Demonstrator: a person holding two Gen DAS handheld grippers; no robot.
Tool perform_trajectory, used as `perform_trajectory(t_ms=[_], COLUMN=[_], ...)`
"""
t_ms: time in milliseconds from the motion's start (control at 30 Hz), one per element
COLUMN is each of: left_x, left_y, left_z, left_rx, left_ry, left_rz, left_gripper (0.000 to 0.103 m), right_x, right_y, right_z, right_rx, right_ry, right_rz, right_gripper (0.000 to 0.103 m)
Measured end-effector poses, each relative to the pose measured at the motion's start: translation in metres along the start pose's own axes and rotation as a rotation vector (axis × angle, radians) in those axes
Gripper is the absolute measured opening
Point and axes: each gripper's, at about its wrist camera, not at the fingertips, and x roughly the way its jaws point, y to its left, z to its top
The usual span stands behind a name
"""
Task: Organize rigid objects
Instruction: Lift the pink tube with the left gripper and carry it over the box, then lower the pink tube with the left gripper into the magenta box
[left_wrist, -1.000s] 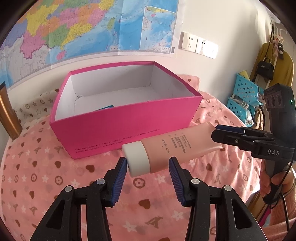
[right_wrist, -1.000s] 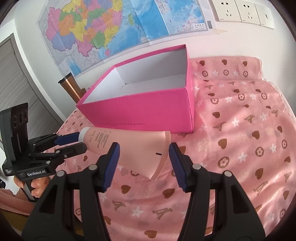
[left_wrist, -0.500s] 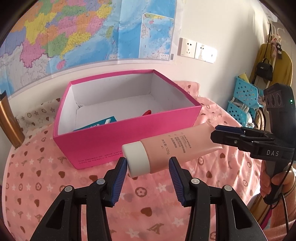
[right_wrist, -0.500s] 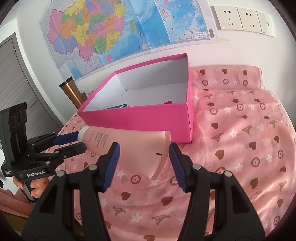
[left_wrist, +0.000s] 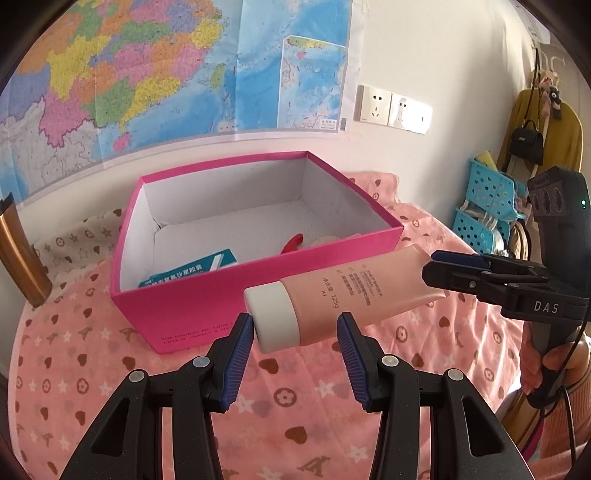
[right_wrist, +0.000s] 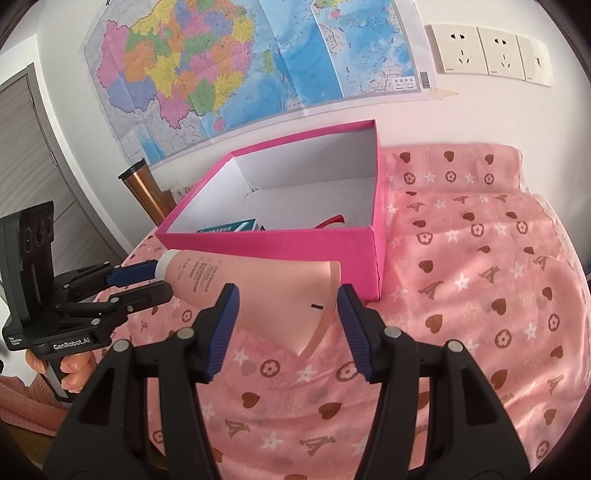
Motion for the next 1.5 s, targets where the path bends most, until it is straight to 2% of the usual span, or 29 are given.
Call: perform_trajectory(t_ms=[1500], left_x=[0.002], left_y=[0.009], left_z=[0.021], left_rx=[-0.007], left_ry=[-0.042], left_rz=[0.016], left_gripper=[0.047], right_x=[-0.001], right_y=[0.003], right_z=[0.024], right_rx=[-0.023], right_ry=[-0.049], right_rz=[0.007], right_gripper=[0.058])
